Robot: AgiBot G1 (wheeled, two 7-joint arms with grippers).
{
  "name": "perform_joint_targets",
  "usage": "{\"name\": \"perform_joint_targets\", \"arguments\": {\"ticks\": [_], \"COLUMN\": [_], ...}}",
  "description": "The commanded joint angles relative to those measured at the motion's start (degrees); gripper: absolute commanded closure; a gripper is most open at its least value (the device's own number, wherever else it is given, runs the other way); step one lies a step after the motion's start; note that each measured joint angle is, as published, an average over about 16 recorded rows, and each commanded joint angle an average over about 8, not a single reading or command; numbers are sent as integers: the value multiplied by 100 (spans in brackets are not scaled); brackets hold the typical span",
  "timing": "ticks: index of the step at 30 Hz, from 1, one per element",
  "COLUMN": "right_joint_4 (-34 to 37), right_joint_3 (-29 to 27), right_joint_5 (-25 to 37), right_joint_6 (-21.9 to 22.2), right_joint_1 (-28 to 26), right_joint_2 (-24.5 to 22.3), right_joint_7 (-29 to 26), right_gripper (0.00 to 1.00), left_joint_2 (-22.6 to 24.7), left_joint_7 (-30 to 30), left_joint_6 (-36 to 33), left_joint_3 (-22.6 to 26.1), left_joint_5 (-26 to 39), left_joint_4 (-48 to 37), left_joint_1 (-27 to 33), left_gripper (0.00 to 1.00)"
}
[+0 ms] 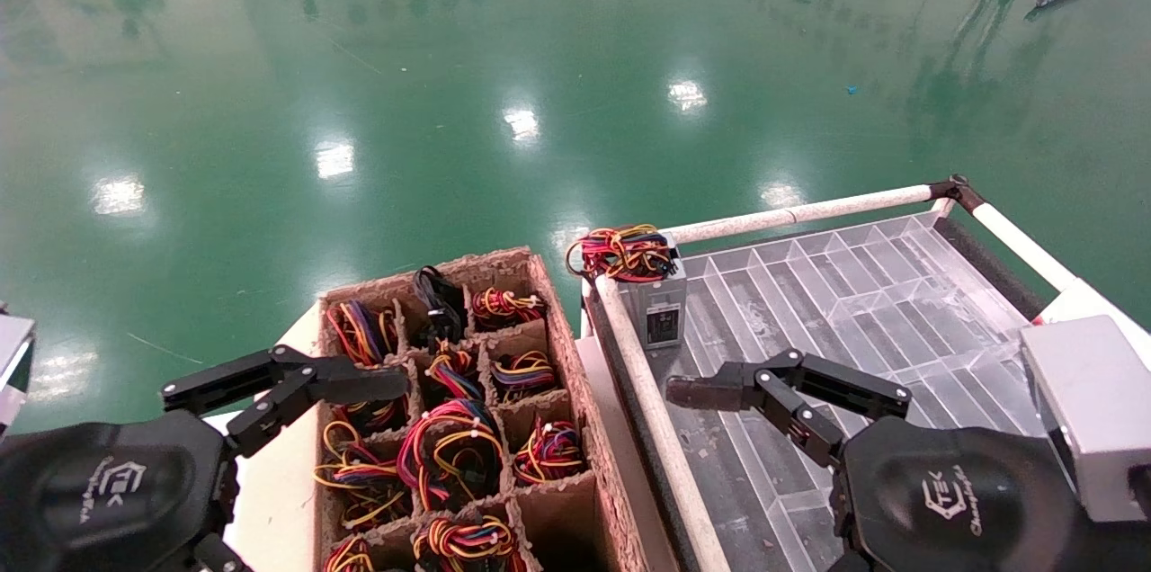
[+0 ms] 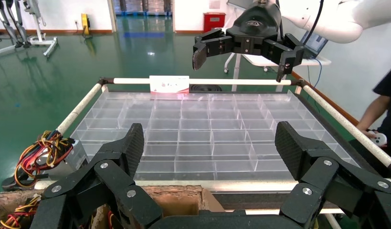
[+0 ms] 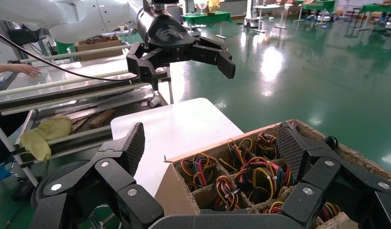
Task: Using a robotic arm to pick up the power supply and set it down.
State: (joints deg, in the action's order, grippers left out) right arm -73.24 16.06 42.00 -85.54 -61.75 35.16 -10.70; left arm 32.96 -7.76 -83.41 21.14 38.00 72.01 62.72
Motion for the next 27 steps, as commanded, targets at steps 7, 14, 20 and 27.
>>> {"name": "perform_joint_targets", "arguments": {"ticks": [7,14,20,27], "right_joint_4": [0,0,0,0], "right_joint_3": [0,0,0,0], "right_joint_5": [0,0,0,0], "right_joint_6": [0,0,0,0], "right_joint_1": [0,0,0,0], "right_joint_2": [0,0,0,0], "right_joint_7": [0,0,0,0], "right_gripper": [0,0,0,0], "left_joint_2": [0,0,0,0], "left_joint_7": [0,0,0,0], "left_joint_6": [0,0,0,0], "left_joint_3": [0,0,0,0], "left_joint_5": [0,0,0,0], "left_joint_4": [0,0,0,0], "left_joint_1": [0,0,0,0], "left_gripper": [100,100,100,100]}}
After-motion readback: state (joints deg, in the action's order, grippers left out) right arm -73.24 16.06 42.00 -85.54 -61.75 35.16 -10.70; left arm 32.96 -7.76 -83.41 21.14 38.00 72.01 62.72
